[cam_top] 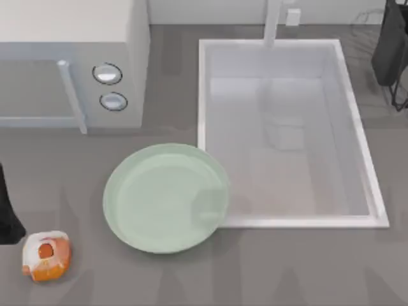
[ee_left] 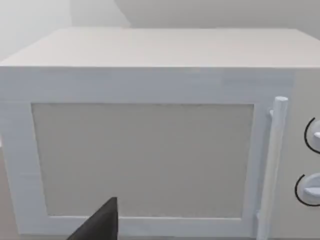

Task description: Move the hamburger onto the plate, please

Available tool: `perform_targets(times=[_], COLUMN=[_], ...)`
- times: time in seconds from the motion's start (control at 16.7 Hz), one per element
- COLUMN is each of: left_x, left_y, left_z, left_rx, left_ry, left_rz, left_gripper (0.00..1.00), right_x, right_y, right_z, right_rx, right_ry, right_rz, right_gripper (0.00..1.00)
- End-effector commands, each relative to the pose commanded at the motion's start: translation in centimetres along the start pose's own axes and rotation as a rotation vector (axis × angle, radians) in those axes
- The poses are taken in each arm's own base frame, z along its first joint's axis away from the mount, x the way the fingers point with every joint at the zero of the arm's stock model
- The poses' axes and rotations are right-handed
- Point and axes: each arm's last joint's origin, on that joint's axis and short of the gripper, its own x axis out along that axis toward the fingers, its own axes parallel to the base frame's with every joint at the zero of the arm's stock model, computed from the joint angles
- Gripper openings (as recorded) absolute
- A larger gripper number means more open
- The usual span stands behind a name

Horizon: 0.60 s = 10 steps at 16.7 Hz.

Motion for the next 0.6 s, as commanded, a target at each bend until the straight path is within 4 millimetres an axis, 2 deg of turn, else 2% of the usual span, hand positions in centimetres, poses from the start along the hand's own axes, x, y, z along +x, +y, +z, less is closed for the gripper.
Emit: perform_targets(times=[0.3, 0.48, 0.6], left_x=[0.1, 0.7, 1.7], left_y=[-0.1, -0.4, -0.7], left_z=[0.7, 2.0, 2.8], left_rx=[-0.015, -0.045, -0.066], left_ry=[0.068, 0.234, 0.405], left_rz=[-0.009, -0.030, -0.042], left_gripper=[1.00, 1.00, 1.00], right_x=[0.0, 0.0, 0.0], right_y=[0.0, 0.0, 0.0], right_z=[0.0, 0.0, 0.0], right_rx=[0.000, 0.000, 0.000], right_ry=[0.000, 0.000, 0.000], right_rz=[0.000, 0.000, 0.000], right_gripper=[1.00, 1.00, 1.00])
